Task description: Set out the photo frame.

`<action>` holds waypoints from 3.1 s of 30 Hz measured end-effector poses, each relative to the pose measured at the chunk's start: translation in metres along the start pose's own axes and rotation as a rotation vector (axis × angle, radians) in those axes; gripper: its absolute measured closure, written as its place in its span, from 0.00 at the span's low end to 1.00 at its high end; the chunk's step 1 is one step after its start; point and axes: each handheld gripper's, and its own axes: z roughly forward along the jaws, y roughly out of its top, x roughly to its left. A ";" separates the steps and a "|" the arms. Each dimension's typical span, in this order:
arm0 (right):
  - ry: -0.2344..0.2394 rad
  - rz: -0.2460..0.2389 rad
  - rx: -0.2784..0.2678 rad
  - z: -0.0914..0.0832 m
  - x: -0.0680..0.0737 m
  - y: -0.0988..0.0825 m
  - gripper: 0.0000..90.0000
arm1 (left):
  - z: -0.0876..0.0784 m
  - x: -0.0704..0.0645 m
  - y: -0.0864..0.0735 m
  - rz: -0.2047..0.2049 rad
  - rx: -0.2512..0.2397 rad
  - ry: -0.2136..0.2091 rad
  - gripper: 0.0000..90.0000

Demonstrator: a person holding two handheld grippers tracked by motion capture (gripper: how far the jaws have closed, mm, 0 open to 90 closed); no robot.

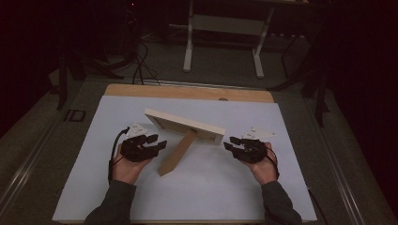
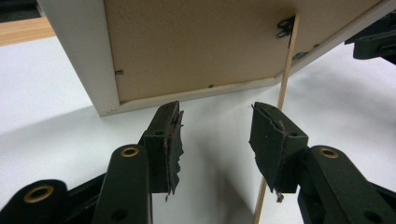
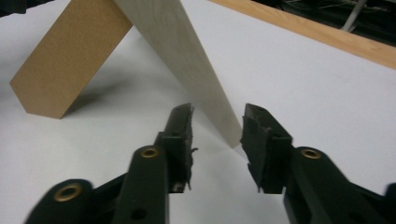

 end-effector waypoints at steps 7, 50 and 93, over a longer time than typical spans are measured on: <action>-0.035 0.010 -0.009 -0.003 -0.003 0.004 0.86 | 0.001 0.002 0.002 -0.030 0.001 0.029 0.59; 0.006 0.086 -0.070 0.020 -0.004 0.036 1.00 | 0.026 -0.010 0.047 -0.028 -0.018 0.092 1.00; 0.037 0.052 -0.059 0.017 0.004 0.040 1.00 | 0.052 -0.057 0.061 0.061 0.009 0.034 1.00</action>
